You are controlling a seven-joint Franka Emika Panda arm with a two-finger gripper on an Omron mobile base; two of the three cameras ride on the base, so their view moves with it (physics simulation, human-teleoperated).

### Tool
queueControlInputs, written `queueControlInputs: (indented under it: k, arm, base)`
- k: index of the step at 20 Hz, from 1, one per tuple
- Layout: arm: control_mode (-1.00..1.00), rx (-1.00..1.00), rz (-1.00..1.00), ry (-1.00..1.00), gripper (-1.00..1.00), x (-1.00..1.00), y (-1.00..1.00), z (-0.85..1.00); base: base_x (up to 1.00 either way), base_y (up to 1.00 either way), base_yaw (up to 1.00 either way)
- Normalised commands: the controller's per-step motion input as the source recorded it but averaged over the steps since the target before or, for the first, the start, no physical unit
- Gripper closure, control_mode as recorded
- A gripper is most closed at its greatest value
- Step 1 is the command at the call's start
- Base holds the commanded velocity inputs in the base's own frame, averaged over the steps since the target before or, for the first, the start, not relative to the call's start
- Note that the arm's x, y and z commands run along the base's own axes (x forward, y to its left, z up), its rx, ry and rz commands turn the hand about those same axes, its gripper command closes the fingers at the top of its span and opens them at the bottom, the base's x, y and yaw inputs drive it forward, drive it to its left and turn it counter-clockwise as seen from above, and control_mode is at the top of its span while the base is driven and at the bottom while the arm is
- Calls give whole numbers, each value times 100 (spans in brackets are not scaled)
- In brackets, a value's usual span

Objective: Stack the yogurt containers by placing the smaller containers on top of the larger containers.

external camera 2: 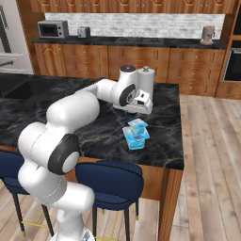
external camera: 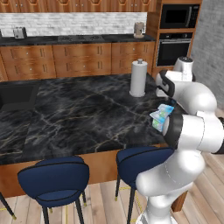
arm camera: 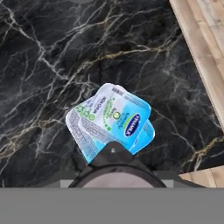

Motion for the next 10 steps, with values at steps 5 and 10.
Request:
queueControlInputs:
  k: [5,10]
  arm:
    - [-100,0,-1,0,100,11,0,-9]
    - [-100,0,0,0,100,15,0,-2]
  base:
    - [0,0,0]
    - [0,0,0]
